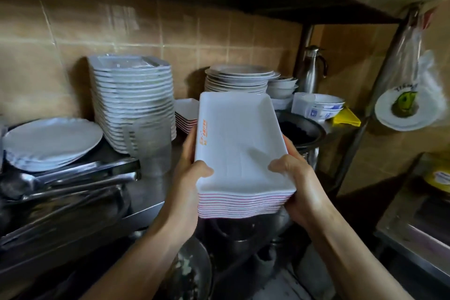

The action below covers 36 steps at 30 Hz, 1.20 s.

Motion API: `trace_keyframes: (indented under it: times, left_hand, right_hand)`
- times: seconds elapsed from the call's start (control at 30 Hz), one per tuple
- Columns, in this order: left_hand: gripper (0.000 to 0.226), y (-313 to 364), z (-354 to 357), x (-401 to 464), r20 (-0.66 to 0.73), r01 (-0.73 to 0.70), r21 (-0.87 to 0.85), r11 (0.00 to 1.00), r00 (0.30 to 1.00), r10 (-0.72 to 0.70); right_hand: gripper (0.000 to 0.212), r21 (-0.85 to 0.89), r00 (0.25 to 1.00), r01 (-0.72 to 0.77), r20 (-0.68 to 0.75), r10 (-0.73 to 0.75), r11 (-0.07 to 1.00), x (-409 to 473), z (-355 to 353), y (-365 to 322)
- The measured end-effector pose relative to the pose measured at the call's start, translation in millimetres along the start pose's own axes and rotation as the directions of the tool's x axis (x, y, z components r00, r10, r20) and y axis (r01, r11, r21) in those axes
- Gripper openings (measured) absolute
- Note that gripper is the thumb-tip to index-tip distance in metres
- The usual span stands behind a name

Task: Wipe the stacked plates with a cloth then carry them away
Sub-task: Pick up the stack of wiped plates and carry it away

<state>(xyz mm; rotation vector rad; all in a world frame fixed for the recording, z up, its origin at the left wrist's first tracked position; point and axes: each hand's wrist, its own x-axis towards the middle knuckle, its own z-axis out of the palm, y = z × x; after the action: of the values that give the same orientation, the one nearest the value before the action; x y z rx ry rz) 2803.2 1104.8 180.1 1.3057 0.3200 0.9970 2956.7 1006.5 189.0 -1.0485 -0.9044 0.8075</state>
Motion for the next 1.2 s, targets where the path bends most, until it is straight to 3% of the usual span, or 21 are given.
trace_keyframes:
  times: [0.27, 0.43, 0.8, 1.07, 1.2]
  left_hand:
    - [0.080, 7, 1, 82, -0.100, -0.026, 0.010, 1.000, 0.995, 0.027]
    - [0.069, 0, 1, 134, -0.213, -0.040, 0.028, 0.999, 0.976, 0.045]
    - [0.062, -31, 2, 230, -0.433, -0.067, 0.076, 0.995, 0.897, 0.093]
    - [0.060, -38, -2, 253, -0.536, -0.010, -0.016, 1.000, 0.844, 0.000]
    - [0.057, -41, -6, 256, -0.538, 0.029, -0.037, 0.999, 0.842, -0.044]
  right_hand:
    - [0.065, 0.053, 0.996, -0.040, 0.083, 0.035, 0.998, 97, -6, -10]
    - [0.058, 0.118, 0.984, -0.089, 0.164, 0.069, 0.989, 158, -14, -12]
    - [0.049, 0.100, 0.895, -0.270, 0.394, 0.211, 0.958, 292, -45, 2]
    - [0.023, 0.086, 0.823, -0.404, 0.468, 0.321, 0.911, 336, -42, 14]
    - [0.022, 0.090, 0.808, -0.440, 0.474, 0.350, 0.894, 342, -42, 21]
